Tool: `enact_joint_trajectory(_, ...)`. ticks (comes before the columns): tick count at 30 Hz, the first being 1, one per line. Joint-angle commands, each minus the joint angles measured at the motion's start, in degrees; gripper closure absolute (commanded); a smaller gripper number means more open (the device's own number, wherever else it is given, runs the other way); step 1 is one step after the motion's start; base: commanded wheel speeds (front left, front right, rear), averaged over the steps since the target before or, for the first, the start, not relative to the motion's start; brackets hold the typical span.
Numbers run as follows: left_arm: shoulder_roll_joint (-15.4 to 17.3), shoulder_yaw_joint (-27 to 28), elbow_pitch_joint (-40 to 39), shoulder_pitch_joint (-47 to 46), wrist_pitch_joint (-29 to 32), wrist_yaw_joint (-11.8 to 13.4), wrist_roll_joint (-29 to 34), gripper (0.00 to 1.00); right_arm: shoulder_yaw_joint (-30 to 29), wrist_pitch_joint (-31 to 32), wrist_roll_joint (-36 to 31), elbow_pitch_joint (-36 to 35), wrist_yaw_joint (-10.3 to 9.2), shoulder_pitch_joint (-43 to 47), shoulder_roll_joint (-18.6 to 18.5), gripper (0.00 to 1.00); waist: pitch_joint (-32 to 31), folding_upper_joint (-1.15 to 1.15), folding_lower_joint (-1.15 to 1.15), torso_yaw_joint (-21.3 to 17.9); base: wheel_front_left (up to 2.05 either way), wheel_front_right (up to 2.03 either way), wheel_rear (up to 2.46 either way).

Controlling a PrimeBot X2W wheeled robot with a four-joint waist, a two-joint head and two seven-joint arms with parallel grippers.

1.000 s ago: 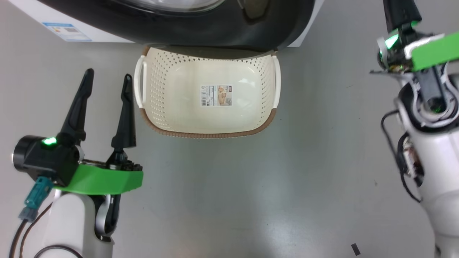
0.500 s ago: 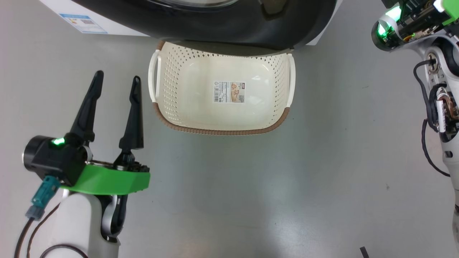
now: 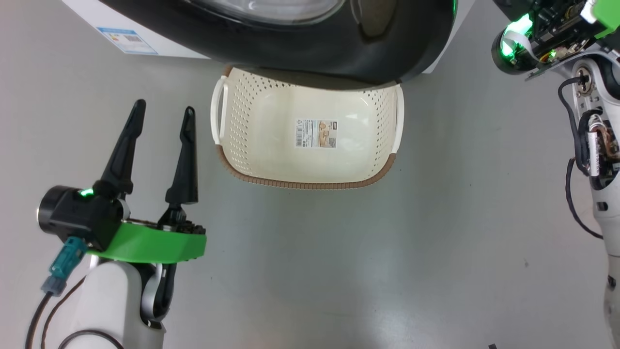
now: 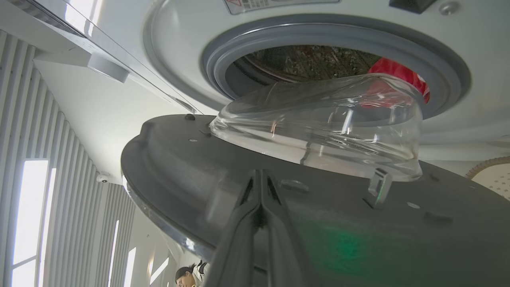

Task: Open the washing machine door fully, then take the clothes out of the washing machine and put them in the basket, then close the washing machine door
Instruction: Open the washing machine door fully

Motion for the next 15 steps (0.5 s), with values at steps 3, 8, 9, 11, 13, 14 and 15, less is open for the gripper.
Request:
enact_joint_trajectory(3,1.1,1.5,-1.1,0.8,-0.3,-0.3,-0.2,0.00,0.3,1.8,-1.0,-1.8,0.39,2.5,2.0,1.00,-1.4,0.00,0.00,0.4,0.00,0.00,0.00)
enact_joint_trajectory(8,1.1,1.9,-1.2,1.6,-0.3,-0.3,-0.4,0.00,0.8,3.8,-2.7,-2.0,0.39,4.3,2.9,1.00,-3.1,0.00,0.00,0.8,0.00,0.00,0.00)
enact_joint_trajectory(9,1.1,1.9,-1.2,1.7,-0.3,-0.3,-0.5,0.00,0.9,4.0,-3.1,-2.0,0.39,4.6,3.1,1.00,-3.4,0.00,0.00,0.9,0.00,0.00,0.00)
enact_joint_trajectory(11,1.1,2.0,-1.1,2.0,-0.3,-0.3,-0.9,0.00,1.6,4.6,-4.4,-2.2,0.39,5.2,3.3,1.00,-4.0,0.00,0.00,1.1,0.00,0.00,0.00)
enact_joint_trajectory(13,1.1,2.0,-0.9,2.2,-0.3,-0.3,-1.2,0.00,2.0,5.1,-5.0,-2.4,0.39,5.9,3.9,1.00,-4.7,0.00,0.00,1.4,0.00,0.00,0.00)
enact_joint_trajectory(14,1.1,2.0,-0.9,2.3,-0.3,-0.3,-1.4,0.00,2.1,5.3,-5.3,-2.5,0.39,6.3,4.1,1.00,-5.1,0.00,0.00,1.5,0.00,0.00,0.00)
enact_joint_trajectory(15,1.1,1.9,-0.8,2.4,-0.3,-0.2,-1.6,0.00,2.3,5.5,-5.6,-2.4,0.39,6.8,4.3,1.00,-5.6,0.00,0.00,1.7,0.00,0.00,0.00)
